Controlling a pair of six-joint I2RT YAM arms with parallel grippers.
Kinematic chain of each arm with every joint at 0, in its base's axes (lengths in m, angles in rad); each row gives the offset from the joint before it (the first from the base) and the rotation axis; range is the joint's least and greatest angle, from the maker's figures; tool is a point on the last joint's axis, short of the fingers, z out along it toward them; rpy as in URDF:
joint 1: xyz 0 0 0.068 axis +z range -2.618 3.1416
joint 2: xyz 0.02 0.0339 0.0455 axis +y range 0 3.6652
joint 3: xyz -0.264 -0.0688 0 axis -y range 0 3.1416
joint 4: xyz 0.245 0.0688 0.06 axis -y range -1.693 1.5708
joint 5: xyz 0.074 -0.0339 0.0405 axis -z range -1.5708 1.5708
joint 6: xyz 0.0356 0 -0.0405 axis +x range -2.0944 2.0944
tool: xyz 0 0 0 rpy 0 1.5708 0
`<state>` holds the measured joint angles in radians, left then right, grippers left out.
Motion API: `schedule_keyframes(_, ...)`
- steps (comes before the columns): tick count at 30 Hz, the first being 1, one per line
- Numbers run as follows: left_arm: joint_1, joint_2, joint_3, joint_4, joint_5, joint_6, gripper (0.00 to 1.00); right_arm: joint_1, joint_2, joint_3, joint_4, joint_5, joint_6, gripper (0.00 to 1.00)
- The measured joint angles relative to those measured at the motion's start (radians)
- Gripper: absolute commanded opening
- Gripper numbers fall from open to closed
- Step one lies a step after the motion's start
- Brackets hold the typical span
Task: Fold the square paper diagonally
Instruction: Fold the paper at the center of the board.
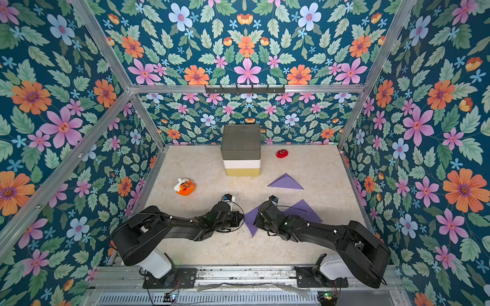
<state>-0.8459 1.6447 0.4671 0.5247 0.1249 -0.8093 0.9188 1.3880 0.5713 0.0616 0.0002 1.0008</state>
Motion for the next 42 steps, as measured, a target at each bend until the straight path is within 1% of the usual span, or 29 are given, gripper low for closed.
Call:
schedule_keyframes(6,-0.001,0.001,0.0,0.001,0.0,0.0,0.0,0.017,0.073,0.005,-0.016,0.008,-0.001,0.02)
schedule_keyframes(12,-0.002,0.001,-0.001,0.003,0.0,0.0,0.0,0.039,0.098,0.013,-0.06,0.047,-0.004,0.01)
schedule_keyframes(14,-0.002,0.001,-0.002,0.004,-0.003,0.0,0.0,0.043,0.095,0.016,-0.075,0.062,-0.005,0.01)
schedule_keyframes(18,-0.002,0.0,-0.006,0.01,-0.006,0.0,0.0,0.042,0.051,0.018,-0.179,0.102,-0.013,0.01)
schedule_keyframes(22,-0.003,-0.006,-0.01,0.009,-0.01,0.0,0.0,0.041,0.002,0.045,-0.246,0.11,-0.027,0.02)
schedule_keyframes(25,-0.003,-0.007,-0.011,0.008,-0.011,0.0,0.0,0.042,-0.027,0.06,-0.224,0.1,-0.027,0.02)
schedule_keyframes(28,-0.004,-0.008,-0.009,0.003,-0.013,0.0,0.0,0.042,-0.034,0.051,-0.165,0.058,-0.023,0.02)
schedule_keyframes(34,-0.005,-0.008,-0.008,0.002,-0.014,0.0,0.0,0.045,0.016,0.036,-0.093,0.021,-0.004,0.02)
schedule_keyframes(37,-0.005,-0.007,-0.008,0.002,-0.014,0.0,0.0,0.055,0.055,0.037,-0.09,-0.002,-0.003,0.01)
schedule_keyframes(42,-0.005,-0.006,-0.007,0.002,-0.014,0.0,0.0,0.063,0.093,0.045,-0.137,0.012,-0.001,0.01)
